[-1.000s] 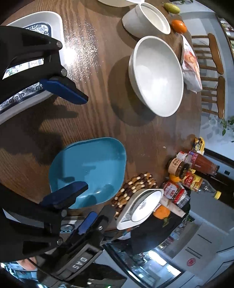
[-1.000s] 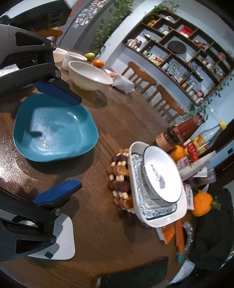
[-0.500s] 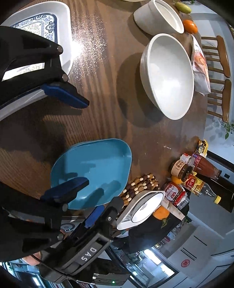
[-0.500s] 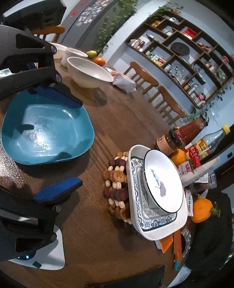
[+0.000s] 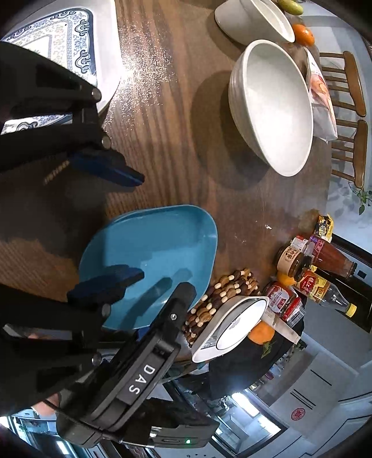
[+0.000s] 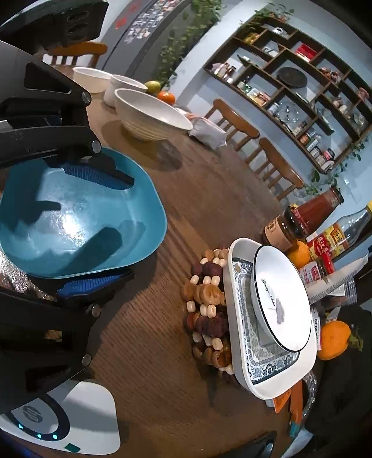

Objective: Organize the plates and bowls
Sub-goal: 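Grasp the teal plate rim with both tools and lift it, then carry the teal plate with both tools over the stacked blue-patterned plates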

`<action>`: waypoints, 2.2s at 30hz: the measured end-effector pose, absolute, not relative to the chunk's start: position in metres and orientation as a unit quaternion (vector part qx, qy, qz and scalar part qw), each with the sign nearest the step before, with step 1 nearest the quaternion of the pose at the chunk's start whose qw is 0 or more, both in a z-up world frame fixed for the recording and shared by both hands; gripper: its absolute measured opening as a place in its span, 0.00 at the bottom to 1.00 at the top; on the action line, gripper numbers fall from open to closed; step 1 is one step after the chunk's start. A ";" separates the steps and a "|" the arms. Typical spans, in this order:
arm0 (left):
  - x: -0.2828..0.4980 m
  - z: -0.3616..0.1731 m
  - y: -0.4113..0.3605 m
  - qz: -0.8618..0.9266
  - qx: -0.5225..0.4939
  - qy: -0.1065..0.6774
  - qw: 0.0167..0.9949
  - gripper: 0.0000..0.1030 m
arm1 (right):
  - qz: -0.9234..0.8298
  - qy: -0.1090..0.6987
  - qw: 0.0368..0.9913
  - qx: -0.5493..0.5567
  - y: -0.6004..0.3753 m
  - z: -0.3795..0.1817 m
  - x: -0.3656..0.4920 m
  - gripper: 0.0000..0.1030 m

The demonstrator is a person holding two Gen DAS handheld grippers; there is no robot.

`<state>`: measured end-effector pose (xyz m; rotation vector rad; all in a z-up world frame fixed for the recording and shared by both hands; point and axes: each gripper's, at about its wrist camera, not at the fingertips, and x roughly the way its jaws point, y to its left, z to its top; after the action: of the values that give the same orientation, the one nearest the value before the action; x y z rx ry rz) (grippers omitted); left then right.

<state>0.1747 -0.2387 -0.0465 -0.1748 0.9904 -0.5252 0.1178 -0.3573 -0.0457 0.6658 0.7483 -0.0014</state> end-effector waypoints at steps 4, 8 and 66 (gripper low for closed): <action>0.177 -0.047 -0.237 -0.250 -0.090 0.470 0.842 0.46 | 0.001 0.359 0.877 0.319 -0.357 -0.045 0.118 0.58; 0.175 -0.046 -0.239 -0.253 -0.086 0.466 0.843 0.44 | 0.009 0.359 0.876 0.321 -0.356 -0.047 0.118 0.58; 0.111 -0.001 -0.192 -0.270 -0.071 0.358 0.891 0.47 | -0.015 0.295 0.926 0.236 -0.275 0.011 0.054 0.58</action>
<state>0.1114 -0.1916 -0.0006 -0.1477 0.7431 -0.5602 0.0539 -0.2749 0.0115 0.4836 0.6049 -0.0306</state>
